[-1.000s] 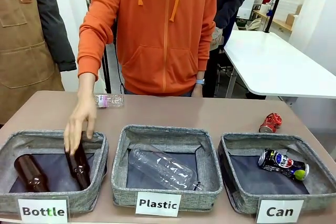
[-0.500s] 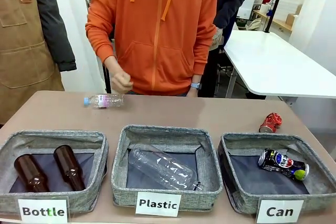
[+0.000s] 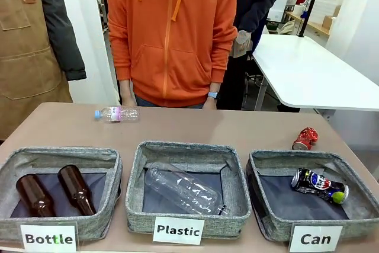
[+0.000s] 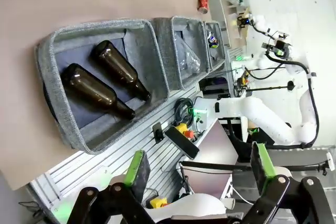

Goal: Sort the can waste into the basket.
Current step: Pick up the can waste from the table and place it in the right Fabric basket.

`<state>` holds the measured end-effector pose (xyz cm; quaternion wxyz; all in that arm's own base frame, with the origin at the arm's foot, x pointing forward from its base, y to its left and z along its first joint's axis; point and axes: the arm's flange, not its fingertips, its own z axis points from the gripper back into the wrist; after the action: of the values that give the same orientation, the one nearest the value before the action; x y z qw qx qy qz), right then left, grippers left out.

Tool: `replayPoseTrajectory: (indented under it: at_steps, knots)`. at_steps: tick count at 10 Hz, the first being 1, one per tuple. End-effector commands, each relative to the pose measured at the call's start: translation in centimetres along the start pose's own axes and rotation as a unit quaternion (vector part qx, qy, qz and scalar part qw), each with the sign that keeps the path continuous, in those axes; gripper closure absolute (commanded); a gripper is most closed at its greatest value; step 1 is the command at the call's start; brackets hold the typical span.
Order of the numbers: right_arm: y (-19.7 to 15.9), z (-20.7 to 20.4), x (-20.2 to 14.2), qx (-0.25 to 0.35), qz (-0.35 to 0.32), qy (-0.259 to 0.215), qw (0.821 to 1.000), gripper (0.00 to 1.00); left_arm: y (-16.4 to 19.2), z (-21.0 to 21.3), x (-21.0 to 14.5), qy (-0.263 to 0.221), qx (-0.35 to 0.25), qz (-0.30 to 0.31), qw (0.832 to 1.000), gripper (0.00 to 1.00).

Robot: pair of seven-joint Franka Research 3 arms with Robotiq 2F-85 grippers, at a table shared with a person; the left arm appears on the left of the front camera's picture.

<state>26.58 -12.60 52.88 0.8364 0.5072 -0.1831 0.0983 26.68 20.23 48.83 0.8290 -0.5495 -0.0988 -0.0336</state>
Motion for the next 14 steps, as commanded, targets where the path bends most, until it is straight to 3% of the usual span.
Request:
replayPoseTrajectory:
  at_steps: [1,5,6,7,9,10,12,13,14]
  knots:
    - [0.0,0.1,0.0,-0.005,0.010,0.000,1.000,0.00,-0.1,-0.2,0.1,0.007,-0.002,-0.009,1.000,0.00]
    - [0.0,0.0,0.0,0.000,0.000,0.000,1.000,0.00,-0.1,-0.2,0.1,0.007,-0.002,-0.009,1.000,0.00]
    - [2.2,-3.0,2.4,-0.143,0.016,0.023,0.989,0.00,-0.1,-0.2,0.1,0.007,-0.002,-0.009,1.000,0.00]
    - [3.3,-5.8,4.7,-0.270,0.040,0.089,0.958,0.00,-0.1,-0.2,0.1,0.007,-0.002,-0.009,1.000,0.00]
    - [2.5,-8.4,8.3,-0.491,-0.006,0.170,0.854,0.00,-0.1,-0.2,0.1,0.007,-0.002,-0.009,1.000,0.00]
    - [1.6,-8.9,9.5,-0.512,-0.015,0.200,0.836,0.00,-0.1,-0.2,0.1,0.007,-0.002,-0.009,1.000,0.00]
    - [0.7,-8.2,10.7,-0.448,-0.090,0.123,0.881,0.00,-0.1,-0.2,0.1,0.007,-0.002,-0.009,1.000,0.00]
    - [3.3,-7.3,8.7,-0.356,-0.075,0.075,0.929,0.00,-0.1,-0.2,0.1,0.007,-0.002,-0.009,1.000,0.00]
    - [0.5,-9.4,9.9,-0.461,-0.015,0.117,0.879,0.00,-0.1,-0.2,0.1,0.007,-0.002,-0.009,1.000,0.00]
